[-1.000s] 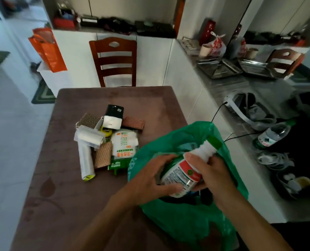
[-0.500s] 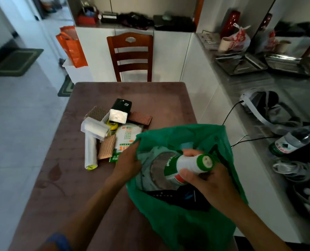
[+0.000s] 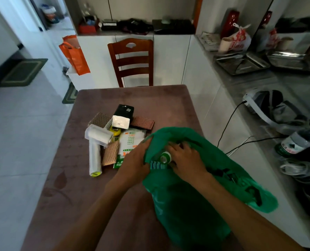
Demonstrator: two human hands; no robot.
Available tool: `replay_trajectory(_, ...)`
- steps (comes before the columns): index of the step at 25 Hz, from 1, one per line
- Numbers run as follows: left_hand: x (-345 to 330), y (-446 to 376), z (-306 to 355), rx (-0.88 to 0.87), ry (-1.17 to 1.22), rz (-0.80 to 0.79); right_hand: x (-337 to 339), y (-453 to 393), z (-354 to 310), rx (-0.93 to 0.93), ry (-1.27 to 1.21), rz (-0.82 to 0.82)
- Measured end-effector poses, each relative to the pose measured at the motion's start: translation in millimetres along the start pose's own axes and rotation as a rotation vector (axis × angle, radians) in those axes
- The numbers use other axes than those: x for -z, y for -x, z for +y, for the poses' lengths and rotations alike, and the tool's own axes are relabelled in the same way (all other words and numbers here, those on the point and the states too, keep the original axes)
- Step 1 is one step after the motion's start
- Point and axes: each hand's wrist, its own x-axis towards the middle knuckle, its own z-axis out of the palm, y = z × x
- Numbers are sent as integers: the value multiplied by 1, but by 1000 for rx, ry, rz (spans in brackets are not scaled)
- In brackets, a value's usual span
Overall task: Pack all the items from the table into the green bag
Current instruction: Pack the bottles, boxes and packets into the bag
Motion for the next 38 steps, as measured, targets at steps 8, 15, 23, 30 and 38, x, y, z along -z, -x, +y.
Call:
replay_trajectory(8,-6,-5,-42,119,-45,-113,18,-1,2,-26,-531,-41)
replay_trajectory(15,-18,-10,-66,226,-40,-154,23,77,161,-803,-230,-504)
replay_trajectory(23,-2,-58,-42,96,109,-95,59,16,74,-634,-794,-1)
replay_trajectory(30,-19,-31,-69,41,112,-136,35,20,65,-686,-425,-151)
replay_trajectory(38,-10,10,-89,189,461,177,64,7,42,-568,-242,-180)
